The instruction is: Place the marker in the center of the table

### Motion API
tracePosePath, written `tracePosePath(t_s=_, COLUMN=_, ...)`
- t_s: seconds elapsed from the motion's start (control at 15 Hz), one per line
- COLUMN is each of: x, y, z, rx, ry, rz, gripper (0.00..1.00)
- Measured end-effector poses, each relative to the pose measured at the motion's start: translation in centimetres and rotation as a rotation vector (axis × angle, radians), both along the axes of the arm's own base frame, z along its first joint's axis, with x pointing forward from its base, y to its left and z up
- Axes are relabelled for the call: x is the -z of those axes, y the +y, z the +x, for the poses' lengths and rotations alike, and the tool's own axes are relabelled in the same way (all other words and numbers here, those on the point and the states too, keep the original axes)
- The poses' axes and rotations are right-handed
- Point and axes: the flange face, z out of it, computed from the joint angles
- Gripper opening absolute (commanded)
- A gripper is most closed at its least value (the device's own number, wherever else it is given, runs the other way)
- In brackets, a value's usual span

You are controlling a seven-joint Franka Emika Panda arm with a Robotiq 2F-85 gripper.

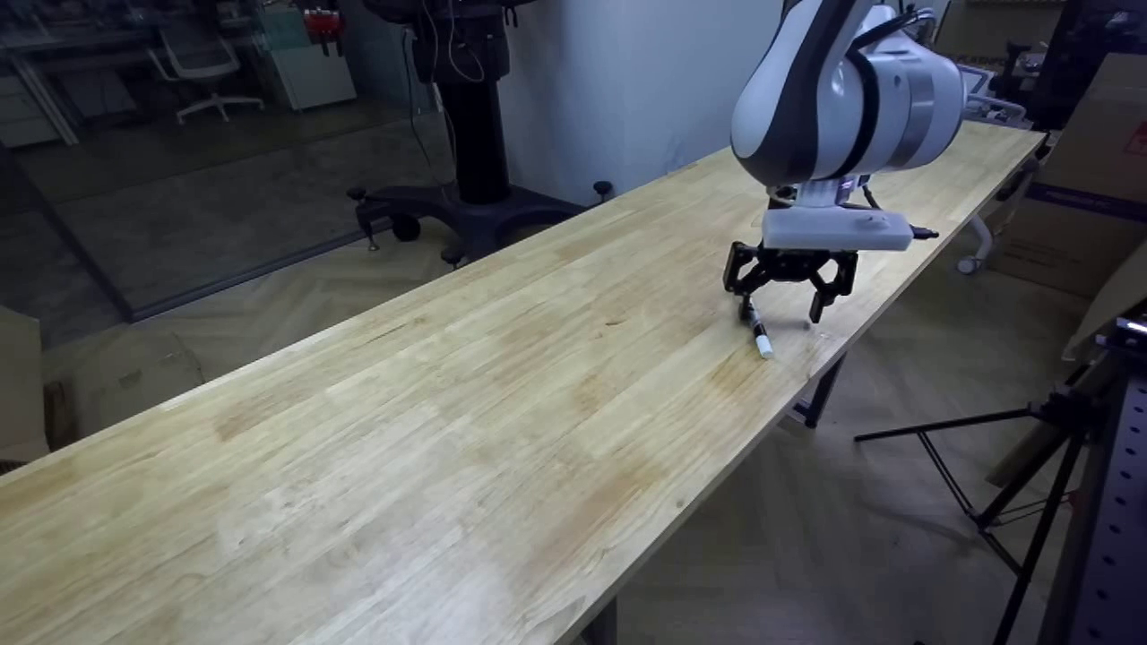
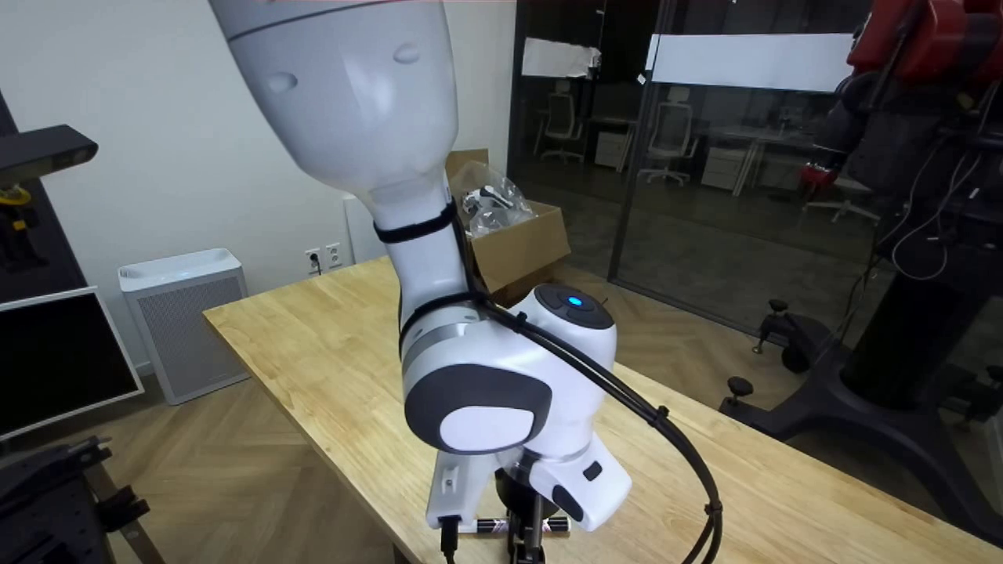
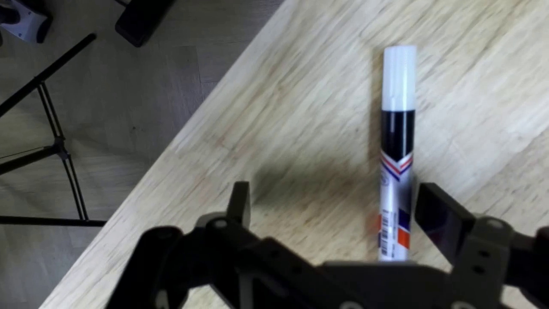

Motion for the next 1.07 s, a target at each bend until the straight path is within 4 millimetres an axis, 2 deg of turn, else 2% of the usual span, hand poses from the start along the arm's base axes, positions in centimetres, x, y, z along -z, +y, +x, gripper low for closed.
tracePosePath(t_s=0.6, x=-0.8, y=-0.5, z=1.5, rx=-0.042, ry=-0.022, rz=0.001, gripper=0.05)
tracePosePath(t_s=0.67, x=-0.8, y=-0.5, z=1.6, rx=-0.049, ry=-0.024, rz=0.001, gripper=0.01)
tracePosePath(t_s=0.73, x=-0.8, y=-0.4, z=1.8, rx=-0.056, ry=-0.026, rz=0.002, gripper=0.00)
tracePosePath(t_s=0.8, x=-0.9, y=-0.2, z=1.9, rx=-0.062, ry=-0.028, rz=0.003, gripper=0.04)
tracePosePath(t_s=1.07, x=-0.9, y=0.3, z=2.3, rx=-0.094, ry=-0.027, rz=0.017, gripper=0.04)
